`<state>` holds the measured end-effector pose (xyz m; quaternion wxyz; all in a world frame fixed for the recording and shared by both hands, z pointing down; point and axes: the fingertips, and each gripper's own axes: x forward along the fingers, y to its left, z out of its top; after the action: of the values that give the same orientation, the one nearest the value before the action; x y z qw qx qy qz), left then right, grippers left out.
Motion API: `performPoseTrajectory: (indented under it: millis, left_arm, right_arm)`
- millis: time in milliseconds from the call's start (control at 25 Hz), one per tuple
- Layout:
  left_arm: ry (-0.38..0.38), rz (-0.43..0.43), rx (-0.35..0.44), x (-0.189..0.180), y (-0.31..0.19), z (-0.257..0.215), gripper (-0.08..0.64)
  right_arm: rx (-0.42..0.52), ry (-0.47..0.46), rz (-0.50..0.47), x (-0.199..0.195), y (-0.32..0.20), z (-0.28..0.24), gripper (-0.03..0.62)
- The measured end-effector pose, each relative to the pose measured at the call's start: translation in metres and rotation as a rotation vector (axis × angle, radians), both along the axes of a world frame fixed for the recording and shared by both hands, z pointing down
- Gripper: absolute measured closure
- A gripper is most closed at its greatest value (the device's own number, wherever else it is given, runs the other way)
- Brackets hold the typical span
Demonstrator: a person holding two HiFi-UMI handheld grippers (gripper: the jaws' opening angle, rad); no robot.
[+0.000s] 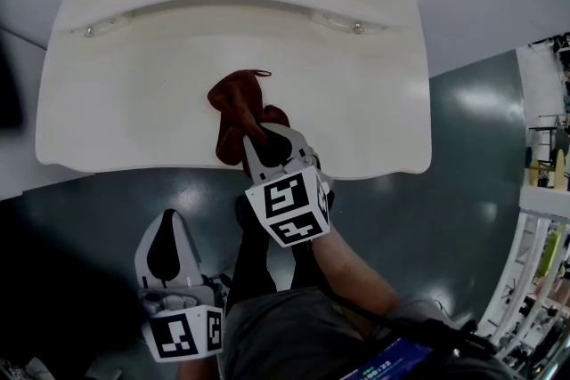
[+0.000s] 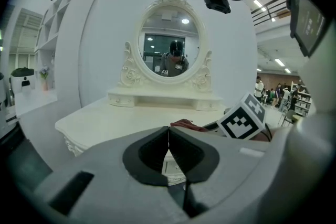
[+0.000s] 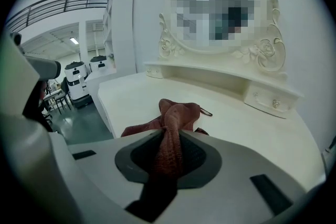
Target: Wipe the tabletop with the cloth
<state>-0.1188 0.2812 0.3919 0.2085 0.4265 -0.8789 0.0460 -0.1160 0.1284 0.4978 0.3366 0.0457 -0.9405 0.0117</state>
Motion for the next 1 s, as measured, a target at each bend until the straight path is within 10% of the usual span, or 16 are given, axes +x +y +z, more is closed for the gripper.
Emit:
performPoseTrajectory:
  millis: [1000]
  left_arm:
    - [-0.025,0.247,-0.03,0.106,-0.153,-0.01,0.545]
  right_arm:
    - [-0.017,-0.015,0.211,0.14,-0.14,-0.004,0.522]
